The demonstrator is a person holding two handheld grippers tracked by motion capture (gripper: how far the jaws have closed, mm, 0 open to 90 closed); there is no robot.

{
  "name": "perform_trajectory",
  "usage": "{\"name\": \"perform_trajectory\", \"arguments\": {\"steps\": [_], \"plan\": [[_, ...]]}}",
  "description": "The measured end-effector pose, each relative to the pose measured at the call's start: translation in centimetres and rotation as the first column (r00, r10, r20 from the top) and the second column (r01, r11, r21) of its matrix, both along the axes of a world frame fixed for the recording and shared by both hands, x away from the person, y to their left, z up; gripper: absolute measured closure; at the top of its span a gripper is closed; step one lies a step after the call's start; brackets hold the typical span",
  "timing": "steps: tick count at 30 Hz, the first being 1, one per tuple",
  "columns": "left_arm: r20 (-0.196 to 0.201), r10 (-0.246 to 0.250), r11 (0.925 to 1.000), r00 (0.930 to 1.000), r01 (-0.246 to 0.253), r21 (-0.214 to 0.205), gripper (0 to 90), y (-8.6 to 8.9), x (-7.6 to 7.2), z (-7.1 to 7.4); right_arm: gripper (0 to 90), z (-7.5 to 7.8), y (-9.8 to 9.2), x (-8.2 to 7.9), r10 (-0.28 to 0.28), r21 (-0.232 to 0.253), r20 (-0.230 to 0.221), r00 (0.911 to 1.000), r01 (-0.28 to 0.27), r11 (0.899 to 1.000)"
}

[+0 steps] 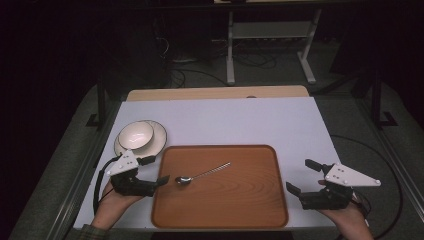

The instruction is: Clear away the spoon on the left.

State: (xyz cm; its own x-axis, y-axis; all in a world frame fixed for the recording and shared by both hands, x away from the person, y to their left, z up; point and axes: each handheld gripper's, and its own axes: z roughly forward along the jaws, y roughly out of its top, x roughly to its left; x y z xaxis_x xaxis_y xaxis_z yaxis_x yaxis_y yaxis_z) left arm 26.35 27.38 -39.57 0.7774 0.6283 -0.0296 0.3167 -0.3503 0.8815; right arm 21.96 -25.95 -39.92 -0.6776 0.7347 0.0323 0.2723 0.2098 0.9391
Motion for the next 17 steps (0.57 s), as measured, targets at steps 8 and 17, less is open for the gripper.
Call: {"name": "perform_trajectory", "arguments": {"steps": [8, 17], "plan": [[0.001, 0.038, 0.9993, 0.9993, -0.038, 0.007, 15.1, 2.1, -1.0, -0.7, 4.1, 0.0, 0.0, -0.1, -0.003, 0.001, 0.000, 1.0000, 0.003, 1.000], [-0.001, 0.052, 0.9986, 0.9987, -0.052, 0.004, 15.1, 2.7, -1.3, -0.8, 4.1, 0.0, 0.0, -0.1, 0.002, -0.001, 0.000, 1.0000, -0.002, 1.000]]}}
